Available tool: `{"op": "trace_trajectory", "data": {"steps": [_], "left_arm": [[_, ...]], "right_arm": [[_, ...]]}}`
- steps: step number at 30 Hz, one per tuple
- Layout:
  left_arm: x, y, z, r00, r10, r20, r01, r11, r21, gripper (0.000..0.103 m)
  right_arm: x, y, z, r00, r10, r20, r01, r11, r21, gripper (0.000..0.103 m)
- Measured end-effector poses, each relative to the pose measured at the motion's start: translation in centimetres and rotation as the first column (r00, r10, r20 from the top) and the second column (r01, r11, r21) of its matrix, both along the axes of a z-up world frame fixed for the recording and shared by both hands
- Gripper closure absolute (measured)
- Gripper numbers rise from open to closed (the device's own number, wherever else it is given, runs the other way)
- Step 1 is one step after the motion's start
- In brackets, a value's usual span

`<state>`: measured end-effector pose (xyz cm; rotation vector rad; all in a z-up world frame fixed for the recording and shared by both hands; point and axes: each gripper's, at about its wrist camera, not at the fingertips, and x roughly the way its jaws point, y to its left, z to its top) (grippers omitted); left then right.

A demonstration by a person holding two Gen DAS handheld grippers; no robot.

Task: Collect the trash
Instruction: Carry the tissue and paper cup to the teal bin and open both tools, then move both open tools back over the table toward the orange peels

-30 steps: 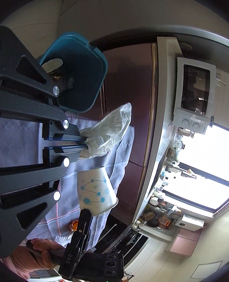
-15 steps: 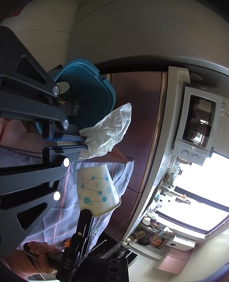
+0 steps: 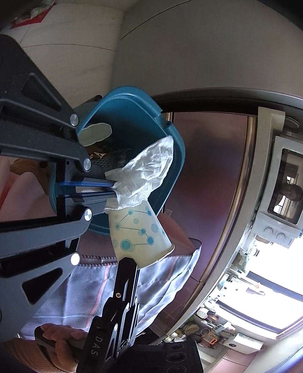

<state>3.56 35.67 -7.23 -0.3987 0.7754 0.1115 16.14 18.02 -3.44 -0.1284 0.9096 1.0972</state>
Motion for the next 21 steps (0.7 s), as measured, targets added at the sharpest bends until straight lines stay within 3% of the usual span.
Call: {"op": "trace_trajectory", "data": {"steps": [8,10,11,13,17,21], "left_arm": [[1.3,0.6,-2.2,0.999,0.014,-0.051,-0.013,1.0,0.006,0.096],[1.7,0.8,-2.9,0.998,0.019,-0.065,-0.018,1.0,0.005,0.095],[2.0,0.9,-3.2,0.997,0.023,-0.074,-0.023,1.0,0.006,0.094],[2.5,0.8,-4.1,0.995,0.018,-0.094,-0.018,1.0,0.002,0.085],[3.4,0.6,-5.2,0.991,0.027,-0.127,-0.028,1.0,0.0,0.084],[3.3,0.0,-4.9,0.995,0.022,-0.099,-0.022,1.0,-0.001,0.084]], "right_arm": [[0.9,2.0,-1.2,1.0,-0.004,-0.02,0.003,0.999,-0.045,0.096],[1.3,2.1,-1.6,0.999,-0.027,-0.029,0.025,0.998,-0.051,0.085],[1.4,2.1,-1.8,0.999,-0.034,-0.037,0.033,0.998,-0.049,0.075],[1.5,1.6,-1.9,0.997,-0.048,-0.056,0.045,0.998,-0.043,0.074],[1.1,0.2,-1.4,0.997,-0.058,-0.052,0.057,0.998,-0.021,0.074],[0.5,-1.9,-0.7,0.996,-0.07,-0.055,0.07,0.997,0.011,0.071]]}}
